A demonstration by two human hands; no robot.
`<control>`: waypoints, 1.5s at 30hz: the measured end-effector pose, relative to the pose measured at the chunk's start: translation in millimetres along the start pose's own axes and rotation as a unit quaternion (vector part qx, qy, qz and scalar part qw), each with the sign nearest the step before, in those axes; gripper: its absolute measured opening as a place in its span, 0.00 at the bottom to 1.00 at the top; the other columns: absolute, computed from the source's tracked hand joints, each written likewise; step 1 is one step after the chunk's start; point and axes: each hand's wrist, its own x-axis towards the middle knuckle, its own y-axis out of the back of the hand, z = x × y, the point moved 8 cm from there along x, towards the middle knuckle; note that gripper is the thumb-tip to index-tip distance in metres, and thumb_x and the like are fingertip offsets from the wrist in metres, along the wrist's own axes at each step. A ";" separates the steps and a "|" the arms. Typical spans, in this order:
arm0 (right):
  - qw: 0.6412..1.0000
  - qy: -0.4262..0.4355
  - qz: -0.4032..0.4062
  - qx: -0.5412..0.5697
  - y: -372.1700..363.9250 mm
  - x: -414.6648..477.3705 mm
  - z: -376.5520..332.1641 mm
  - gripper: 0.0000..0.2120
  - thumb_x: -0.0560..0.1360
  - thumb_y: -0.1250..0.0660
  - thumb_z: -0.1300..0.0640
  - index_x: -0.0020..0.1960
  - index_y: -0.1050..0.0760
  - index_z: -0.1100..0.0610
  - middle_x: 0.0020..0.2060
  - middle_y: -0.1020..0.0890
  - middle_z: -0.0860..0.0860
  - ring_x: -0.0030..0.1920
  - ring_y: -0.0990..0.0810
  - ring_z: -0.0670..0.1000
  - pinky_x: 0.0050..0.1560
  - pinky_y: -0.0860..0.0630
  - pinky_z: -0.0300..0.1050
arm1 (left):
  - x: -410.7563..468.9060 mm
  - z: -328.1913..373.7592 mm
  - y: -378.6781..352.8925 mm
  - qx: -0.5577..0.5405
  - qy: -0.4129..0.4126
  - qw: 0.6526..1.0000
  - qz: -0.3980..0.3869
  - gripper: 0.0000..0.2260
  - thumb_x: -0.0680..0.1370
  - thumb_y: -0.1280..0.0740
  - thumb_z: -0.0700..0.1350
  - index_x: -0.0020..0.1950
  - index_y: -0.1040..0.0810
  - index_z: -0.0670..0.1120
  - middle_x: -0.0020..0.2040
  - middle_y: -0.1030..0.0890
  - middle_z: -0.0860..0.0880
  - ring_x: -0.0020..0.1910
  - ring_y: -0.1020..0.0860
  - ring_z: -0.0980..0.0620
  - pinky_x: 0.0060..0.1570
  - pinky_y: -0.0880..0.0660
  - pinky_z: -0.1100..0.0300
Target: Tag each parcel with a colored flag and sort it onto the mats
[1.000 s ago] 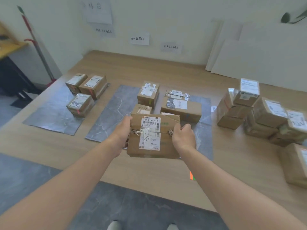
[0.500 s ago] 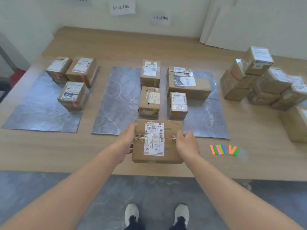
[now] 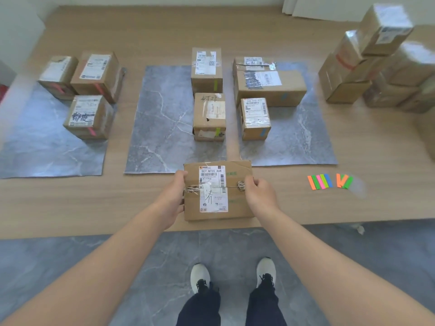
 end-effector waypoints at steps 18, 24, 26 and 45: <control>0.999 0.043 -0.002 0.025 71.8 11.6 10.2 0.24 0.83 0.43 0.47 0.75 0.29 0.55 0.73 0.25 0.51 0.72 0.27 0.53 0.70 0.32 0.48 | -21.9 63.8 -71.9 0.153 -0.147 0.972 0.102 0.16 0.82 0.46 0.57 0.64 0.28 0.54 0.62 0.28 0.52 0.59 0.31 0.51 0.58 0.37 0.52; 0.998 0.053 0.029 0.034 133.4 31.6 29.8 0.18 0.82 0.42 0.49 0.62 0.21 0.58 0.64 0.19 0.51 0.61 0.22 0.53 0.52 0.33 0.42 | -24.2 75.5 -157.5 0.126 -0.106 0.986 0.035 0.23 0.82 0.46 0.57 0.75 0.32 0.49 0.64 0.24 0.46 0.60 0.25 0.42 0.65 0.29 0.46; 0.997 0.055 0.039 0.038 155.4 38.5 38.7 0.16 0.82 0.41 0.51 0.61 0.21 0.58 0.63 0.19 0.51 0.61 0.22 0.52 0.51 0.34 0.41 | -21.3 72.4 -183.4 0.124 -0.100 0.987 0.019 0.25 0.81 0.45 0.60 0.75 0.33 0.50 0.68 0.26 0.46 0.64 0.26 0.46 0.69 0.31 0.47; 0.988 0.119 -0.009 -0.099 222.7 143.5 137.2 0.21 0.76 0.37 0.69 0.66 0.20 0.57 0.61 0.20 0.55 0.56 0.19 0.54 0.57 0.29 0.37 | 30.9 7.2 -357.2 0.140 0.020 0.987 -0.075 0.17 0.82 0.42 0.55 0.65 0.25 0.48 0.60 0.21 0.45 0.58 0.21 0.45 0.63 0.24 0.46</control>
